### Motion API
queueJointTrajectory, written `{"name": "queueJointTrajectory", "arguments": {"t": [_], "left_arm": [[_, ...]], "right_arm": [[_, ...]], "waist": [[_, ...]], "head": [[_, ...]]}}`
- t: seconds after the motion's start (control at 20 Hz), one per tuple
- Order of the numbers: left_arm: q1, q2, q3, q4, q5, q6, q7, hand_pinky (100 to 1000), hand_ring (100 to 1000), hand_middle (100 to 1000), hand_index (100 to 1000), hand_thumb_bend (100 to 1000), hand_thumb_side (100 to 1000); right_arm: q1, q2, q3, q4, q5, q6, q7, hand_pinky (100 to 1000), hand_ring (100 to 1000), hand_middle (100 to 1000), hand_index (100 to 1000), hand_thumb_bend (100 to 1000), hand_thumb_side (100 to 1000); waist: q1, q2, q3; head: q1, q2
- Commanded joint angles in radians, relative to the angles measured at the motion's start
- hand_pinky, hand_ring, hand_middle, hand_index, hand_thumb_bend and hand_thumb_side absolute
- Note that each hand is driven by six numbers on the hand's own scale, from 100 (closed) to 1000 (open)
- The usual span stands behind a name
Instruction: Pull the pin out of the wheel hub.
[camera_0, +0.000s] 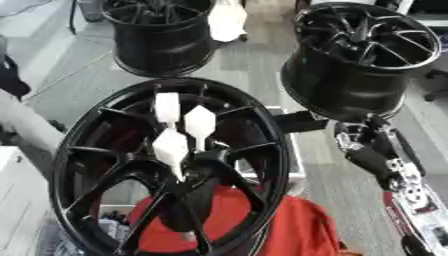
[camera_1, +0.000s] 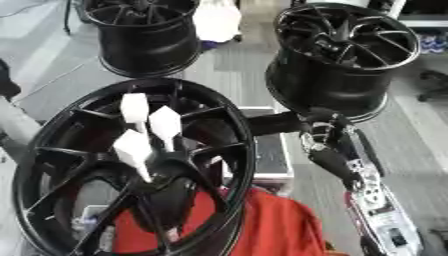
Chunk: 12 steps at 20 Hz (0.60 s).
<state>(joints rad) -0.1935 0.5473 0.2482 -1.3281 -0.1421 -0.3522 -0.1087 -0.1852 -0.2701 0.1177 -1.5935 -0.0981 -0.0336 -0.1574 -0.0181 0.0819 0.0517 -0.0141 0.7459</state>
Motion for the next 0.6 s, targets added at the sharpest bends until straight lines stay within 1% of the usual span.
{"name": "queueJointTrajectory", "arguments": {"t": [0.05, 0.15, 0.3, 0.45, 0.6], "left_arm": [[0.018, -0.079, 0.049, -0.157, 0.080, 0.069, -0.001, 619, 644, 627, 847, 100, 633], [0.034, -0.139, 0.064, -0.215, 0.097, 0.109, 0.006, 616, 640, 620, 844, 100, 639], [0.053, -0.207, 0.072, -0.271, 0.097, 0.151, 0.006, 611, 629, 611, 844, 100, 652], [0.062, -0.251, 0.068, -0.296, 0.102, 0.180, -0.004, 606, 625, 606, 845, 100, 658], [0.067, -0.277, 0.063, -0.304, 0.112, 0.197, -0.012, 599, 617, 598, 843, 100, 662]], "right_arm": [[-0.016, -0.007, -0.008, -0.021, 0.003, -0.003, -0.003, 620, 622, 668, 773, 159, 128], [-0.017, -0.005, -0.011, -0.023, 0.003, -0.004, -0.005, 620, 622, 668, 773, 158, 127], [-0.019, -0.003, -0.010, -0.027, 0.002, -0.004, -0.005, 620, 622, 668, 773, 158, 127], [-0.019, -0.002, -0.009, -0.029, 0.001, -0.004, -0.005, 620, 623, 669, 773, 156, 126], [-0.019, -0.001, -0.005, -0.030, 0.001, -0.003, 0.000, 620, 622, 668, 773, 156, 125]], "waist": [[-0.001, -0.005, 0.003], [-0.004, -0.001, 0.005], [-0.005, 0.002, 0.007], [-0.006, 0.003, 0.010], [-0.007, 0.003, 0.012]], "head": [[-0.007, -0.007], [-0.006, -0.013], [-0.002, -0.015], [-0.003, -0.012], [-0.004, -0.009]]}}
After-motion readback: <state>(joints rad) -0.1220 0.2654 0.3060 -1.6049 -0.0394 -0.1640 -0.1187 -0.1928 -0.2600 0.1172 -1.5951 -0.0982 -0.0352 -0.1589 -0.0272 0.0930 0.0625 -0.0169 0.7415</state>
